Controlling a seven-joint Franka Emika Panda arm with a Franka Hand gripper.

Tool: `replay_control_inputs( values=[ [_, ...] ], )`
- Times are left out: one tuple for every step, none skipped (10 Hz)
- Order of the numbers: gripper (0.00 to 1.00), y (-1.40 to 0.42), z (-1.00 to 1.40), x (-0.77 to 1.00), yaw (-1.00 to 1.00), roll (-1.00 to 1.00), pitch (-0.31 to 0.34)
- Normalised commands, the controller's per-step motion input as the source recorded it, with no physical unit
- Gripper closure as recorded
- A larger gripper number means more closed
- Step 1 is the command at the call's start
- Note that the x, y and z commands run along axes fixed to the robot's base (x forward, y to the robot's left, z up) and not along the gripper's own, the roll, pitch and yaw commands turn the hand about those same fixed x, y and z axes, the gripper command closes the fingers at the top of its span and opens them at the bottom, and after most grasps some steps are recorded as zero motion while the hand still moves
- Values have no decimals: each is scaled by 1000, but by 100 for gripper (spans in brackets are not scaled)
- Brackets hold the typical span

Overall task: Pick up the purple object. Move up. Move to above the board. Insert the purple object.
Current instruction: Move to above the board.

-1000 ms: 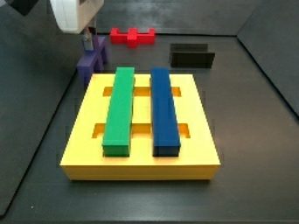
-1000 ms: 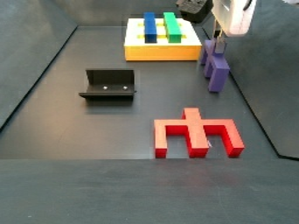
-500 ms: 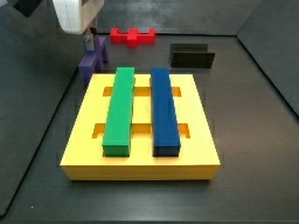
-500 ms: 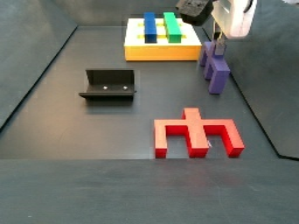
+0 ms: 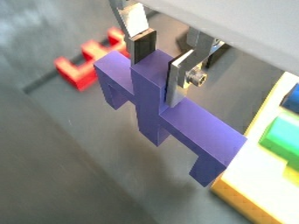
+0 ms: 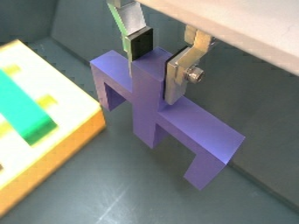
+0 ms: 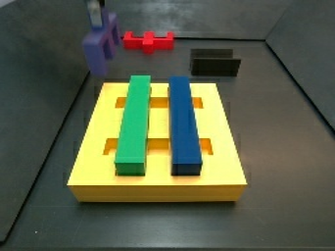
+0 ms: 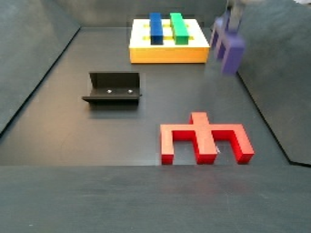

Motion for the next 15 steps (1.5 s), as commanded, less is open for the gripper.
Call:
replay_control_inputs(
  values=[
    [100,12,1400,-81,2,-4,14],
    [100,8,1400,-67,0,-16,-11],
    [100,3,940,44,-4,-21,65],
    [100,2,631,59,-6,-22,114],
    [100,3,277,44,-5,-25,100],
    [100,-1400,325,1123,1000,4,25],
    [100,-1400,270,1119,1000,13,28],
    [100,-1400,218,1222,1000,19,47],
    [100,-1400,263,1268,1000,9,48],
    [100,-1400,287,1159,1000,17,51],
    [100,-861,182,727,1000,23,56],
    [100,-462,100,456,1000,25,64],
    [100,-215,69,208,1000,23,63],
    [100,-120,47,104,1000,29,64],
    [100,-73,30,77,1000,32,67]
  ],
)
